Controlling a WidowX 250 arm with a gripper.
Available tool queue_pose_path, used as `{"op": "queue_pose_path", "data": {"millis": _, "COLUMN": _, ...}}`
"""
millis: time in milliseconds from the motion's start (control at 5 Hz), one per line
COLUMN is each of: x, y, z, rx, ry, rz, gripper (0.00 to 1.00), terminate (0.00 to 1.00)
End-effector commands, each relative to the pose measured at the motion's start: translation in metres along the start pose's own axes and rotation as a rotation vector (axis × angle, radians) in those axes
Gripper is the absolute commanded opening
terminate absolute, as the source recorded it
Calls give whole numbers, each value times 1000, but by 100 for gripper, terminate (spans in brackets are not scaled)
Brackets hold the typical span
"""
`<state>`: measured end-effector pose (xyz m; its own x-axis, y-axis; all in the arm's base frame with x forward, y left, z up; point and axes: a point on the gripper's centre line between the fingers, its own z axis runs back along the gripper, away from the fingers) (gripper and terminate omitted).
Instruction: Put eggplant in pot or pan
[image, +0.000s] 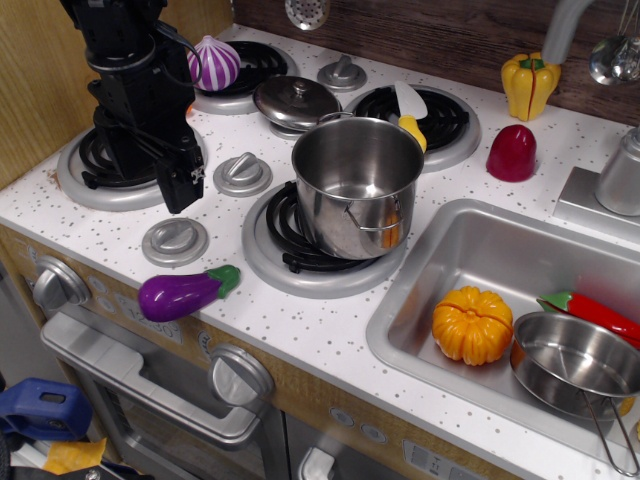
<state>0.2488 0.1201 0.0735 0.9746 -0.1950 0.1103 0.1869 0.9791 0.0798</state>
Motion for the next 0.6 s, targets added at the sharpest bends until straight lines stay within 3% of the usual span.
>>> {"op": "queue_pose_path", "data": {"millis": 0, "x": 0, "y": 0, "z": 0, "rx": 0, "ry": 0, "rz": 0, "gripper": 100, "terminate": 0}}
{"op": "queue_pose_path", "data": {"millis": 400, "x": -3, "y": -11, "z": -32, "rx": -14, "ry": -74, "rz": -69, "gripper": 100, "terminate": 0}}
